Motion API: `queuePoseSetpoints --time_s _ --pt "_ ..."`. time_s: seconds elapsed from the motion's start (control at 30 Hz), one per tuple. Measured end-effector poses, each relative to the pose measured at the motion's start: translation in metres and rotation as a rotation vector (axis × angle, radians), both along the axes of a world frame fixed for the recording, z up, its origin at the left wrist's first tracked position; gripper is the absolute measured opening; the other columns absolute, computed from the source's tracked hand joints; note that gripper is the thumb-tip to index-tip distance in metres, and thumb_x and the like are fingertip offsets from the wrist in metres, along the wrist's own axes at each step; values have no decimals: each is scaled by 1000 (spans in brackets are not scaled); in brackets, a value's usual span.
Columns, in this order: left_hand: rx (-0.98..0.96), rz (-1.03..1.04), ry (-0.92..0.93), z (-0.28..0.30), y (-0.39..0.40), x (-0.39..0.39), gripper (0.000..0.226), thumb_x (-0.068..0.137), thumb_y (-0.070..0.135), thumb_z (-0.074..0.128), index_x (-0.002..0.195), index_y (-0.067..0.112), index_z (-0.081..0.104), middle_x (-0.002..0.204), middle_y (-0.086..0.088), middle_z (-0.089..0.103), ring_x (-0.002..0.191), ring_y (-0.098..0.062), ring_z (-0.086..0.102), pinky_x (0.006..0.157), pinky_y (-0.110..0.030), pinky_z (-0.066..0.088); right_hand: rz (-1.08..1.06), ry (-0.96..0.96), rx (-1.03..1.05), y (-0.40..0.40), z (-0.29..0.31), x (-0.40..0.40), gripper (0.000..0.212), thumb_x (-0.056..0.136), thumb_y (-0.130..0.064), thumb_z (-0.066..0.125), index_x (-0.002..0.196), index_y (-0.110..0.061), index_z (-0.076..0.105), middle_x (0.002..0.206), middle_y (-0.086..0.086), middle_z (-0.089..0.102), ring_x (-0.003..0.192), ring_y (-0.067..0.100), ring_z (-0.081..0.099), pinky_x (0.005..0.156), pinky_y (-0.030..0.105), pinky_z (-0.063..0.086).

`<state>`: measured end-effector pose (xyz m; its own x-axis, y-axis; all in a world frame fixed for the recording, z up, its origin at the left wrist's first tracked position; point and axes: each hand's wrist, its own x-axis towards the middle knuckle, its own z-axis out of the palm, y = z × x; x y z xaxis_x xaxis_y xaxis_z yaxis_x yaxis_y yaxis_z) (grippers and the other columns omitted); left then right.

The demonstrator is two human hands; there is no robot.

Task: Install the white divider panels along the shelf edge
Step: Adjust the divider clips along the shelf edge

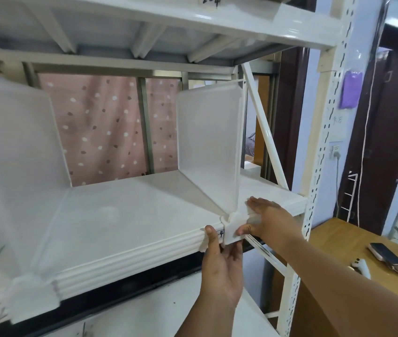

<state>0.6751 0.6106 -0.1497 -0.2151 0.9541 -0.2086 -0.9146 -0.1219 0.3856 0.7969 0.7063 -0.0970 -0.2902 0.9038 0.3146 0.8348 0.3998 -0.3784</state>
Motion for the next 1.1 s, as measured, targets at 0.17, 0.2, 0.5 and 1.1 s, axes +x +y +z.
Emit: queuePoseSetpoints --time_s 0.17,0.2,0.5,1.1 --pt "-184 -8 549 -7 -31 -43 35 92 22 83 125 13 75 109 -6 85 107 -24 75 78 -33 61 -11 126 27 -15 -22 -7 93 88 -54 73 160 -13 32 171 4 25 159 21 9 127 42 7" --pt "-247 -14 683 -9 -40 -52 36 91 18 83 125 15 73 115 -5 82 109 -22 72 80 -34 61 -29 185 31 -23 -28 -11 92 91 -50 71 162 -10 27 173 6 19 160 21 3 127 43 7" --pt "-441 -83 1007 -8 -152 -144 90 83 33 91 159 23 43 142 -7 65 132 -28 58 111 -48 56 -153 367 355 -144 -61 -89 65 94 -37 61 142 6 52 132 31 56 120 49 53 96 60 52" --pt "-163 245 99 21 -248 -267 126 68 96 60 136 -10 65 128 -38 73 119 -52 73 98 -57 62 805 -194 1 -190 31 -281 94 89 -60 68 159 -9 32 170 4 26 158 22 15 122 39 28"
